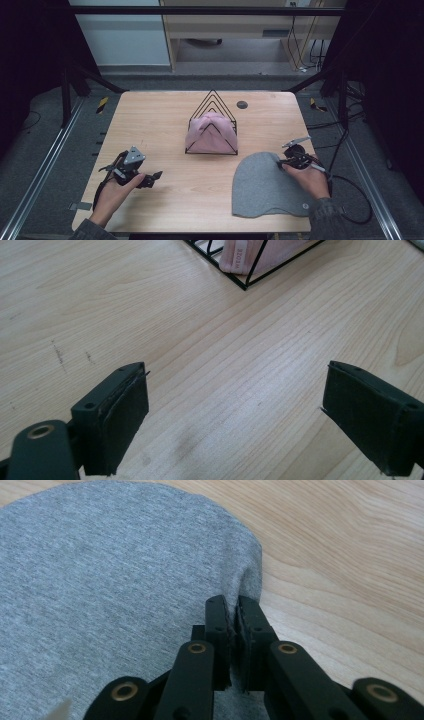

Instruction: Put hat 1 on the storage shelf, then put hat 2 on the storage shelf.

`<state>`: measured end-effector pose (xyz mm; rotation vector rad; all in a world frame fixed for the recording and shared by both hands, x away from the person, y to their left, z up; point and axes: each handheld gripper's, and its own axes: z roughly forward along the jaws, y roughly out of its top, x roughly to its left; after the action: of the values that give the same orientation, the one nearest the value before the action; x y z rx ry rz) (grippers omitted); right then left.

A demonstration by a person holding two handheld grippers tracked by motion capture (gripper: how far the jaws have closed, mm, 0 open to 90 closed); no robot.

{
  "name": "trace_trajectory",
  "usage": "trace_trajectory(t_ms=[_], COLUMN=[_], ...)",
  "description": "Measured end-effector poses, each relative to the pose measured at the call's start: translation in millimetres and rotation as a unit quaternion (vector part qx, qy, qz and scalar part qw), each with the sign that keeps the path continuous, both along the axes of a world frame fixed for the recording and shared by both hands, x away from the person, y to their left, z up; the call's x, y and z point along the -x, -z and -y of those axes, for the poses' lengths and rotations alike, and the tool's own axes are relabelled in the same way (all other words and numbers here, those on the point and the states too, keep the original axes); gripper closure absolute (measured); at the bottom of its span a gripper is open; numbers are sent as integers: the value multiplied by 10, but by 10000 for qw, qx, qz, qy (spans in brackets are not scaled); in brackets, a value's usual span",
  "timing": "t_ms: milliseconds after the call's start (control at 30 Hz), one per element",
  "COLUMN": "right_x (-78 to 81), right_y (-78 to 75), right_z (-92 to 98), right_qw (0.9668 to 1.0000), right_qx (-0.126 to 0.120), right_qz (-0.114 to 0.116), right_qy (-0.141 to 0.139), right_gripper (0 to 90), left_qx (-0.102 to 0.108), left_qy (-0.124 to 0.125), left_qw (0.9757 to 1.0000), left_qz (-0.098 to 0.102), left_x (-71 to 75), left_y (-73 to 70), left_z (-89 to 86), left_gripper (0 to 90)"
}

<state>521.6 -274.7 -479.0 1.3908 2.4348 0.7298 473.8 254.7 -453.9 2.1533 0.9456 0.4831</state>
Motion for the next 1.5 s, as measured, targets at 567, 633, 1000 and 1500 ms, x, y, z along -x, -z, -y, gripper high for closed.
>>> trace_trajectory(t_ms=[567,633,1000,1500], right_x=[452,498,656,825], right_y=[-604,-658,-932,-1513], right_z=[-214,-260,-513,-1048], right_qw=[9902,9883,9775,9482], right_qx=[-450,-488,-517,-636], right_qz=[1154,1241,1599,2230], right_qy=[-652,-743,-1272,-2170], right_gripper=[858,858,858,859], left_qx=[354,382,546,826], left_qy=[-61,-7,210,948], left_qw=[9987,9985,9969,9903], left_qz=[-371,-391,-520,-595], left_x=[-51,-48,-34,41], left_y=[73,77,84,24], left_z=[-73,-56,-30,138], left_gripper=[96,94,91,97])
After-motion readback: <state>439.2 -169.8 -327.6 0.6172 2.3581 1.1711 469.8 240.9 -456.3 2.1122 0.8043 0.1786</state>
